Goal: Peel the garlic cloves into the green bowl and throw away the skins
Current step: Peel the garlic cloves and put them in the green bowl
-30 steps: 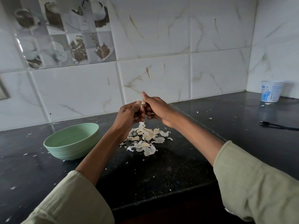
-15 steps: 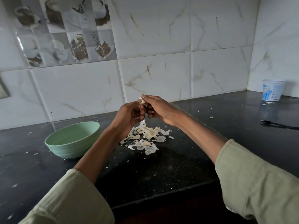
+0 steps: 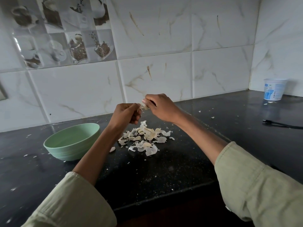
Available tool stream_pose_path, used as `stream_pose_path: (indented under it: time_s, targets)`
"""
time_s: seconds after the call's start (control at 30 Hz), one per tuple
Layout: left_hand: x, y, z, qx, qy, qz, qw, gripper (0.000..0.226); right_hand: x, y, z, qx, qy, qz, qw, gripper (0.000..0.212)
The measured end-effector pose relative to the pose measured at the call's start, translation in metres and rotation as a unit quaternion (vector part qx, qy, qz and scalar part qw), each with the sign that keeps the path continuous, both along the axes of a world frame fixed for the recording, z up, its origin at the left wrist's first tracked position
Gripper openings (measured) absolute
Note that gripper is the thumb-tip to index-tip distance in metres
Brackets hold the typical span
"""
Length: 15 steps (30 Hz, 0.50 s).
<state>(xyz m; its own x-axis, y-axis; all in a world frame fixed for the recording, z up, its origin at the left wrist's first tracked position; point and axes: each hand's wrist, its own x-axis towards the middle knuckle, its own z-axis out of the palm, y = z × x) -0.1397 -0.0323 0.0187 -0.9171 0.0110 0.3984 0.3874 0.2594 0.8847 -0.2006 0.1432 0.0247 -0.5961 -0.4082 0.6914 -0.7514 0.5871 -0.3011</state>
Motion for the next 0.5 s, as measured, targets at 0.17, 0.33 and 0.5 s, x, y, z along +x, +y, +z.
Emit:
stream_pose_path:
  time_s: [0.17, 0.33, 0.5]
  targets:
    - [-0.0012, -0.0029, -0.0066, -0.113, -0.008, -0.005, 0.994, 0.040, -0.0027, 0.0063, 0.0015, 0.010, -0.052, -0.010, 0.999, 0.037]
    - [-0.0031, -0.0043, -0.0082, -0.134, -0.005, 0.015, 0.991, 0.034, -0.0081, 0.0074, -0.0013, -0.009, -0.101, 0.009, 0.995, 0.040]
    - [-0.0035, -0.0030, -0.0083, -0.140, 0.049, 0.056, 0.987, 0.047, -0.0056, 0.0056, -0.0014, 0.006, -0.106, 0.005, 0.994, 0.038]
